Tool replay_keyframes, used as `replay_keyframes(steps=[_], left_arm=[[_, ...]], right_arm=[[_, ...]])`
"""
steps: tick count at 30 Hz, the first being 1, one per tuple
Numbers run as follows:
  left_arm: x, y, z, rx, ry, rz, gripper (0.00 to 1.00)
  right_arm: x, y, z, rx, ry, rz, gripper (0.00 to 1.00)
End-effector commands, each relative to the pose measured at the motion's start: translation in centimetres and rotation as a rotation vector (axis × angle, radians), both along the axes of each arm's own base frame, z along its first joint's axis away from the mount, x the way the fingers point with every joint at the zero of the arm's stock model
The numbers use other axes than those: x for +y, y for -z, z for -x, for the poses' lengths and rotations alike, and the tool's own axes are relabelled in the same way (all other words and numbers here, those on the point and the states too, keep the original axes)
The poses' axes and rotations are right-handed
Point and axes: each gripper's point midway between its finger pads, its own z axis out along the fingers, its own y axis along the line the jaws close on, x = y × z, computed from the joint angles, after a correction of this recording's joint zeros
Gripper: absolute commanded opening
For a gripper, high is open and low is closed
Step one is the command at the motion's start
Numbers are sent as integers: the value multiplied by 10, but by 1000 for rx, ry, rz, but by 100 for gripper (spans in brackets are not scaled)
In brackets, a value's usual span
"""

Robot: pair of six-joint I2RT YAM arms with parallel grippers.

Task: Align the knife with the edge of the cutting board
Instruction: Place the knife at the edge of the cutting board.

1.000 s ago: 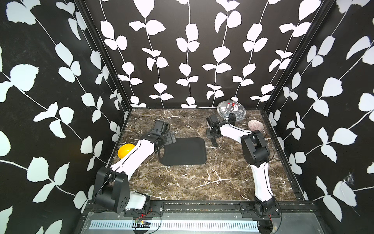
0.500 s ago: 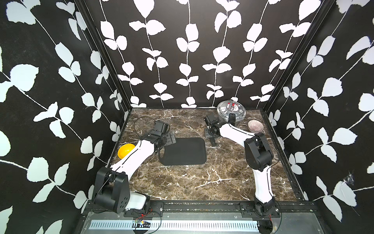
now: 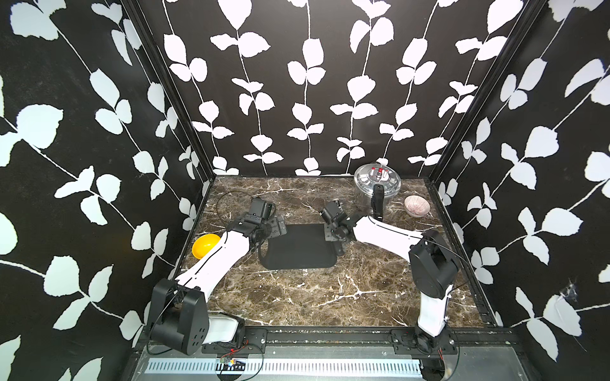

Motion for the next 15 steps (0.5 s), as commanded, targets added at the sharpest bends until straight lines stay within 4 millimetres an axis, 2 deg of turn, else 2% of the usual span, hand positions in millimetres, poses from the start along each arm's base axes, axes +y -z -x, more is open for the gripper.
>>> replay_keyframes(steps=[1,8,15], left_arm=[[3,-2,10,4,23,-7,98],[7,3,18,13,30,-23,99],[9,2,23,13,34,-29,98]], right_arm=[[5,-15,12,-59,82,-48,7],[34,0,55,-44,67,-29,7],[48,13,81,-29,80,-34,7]])
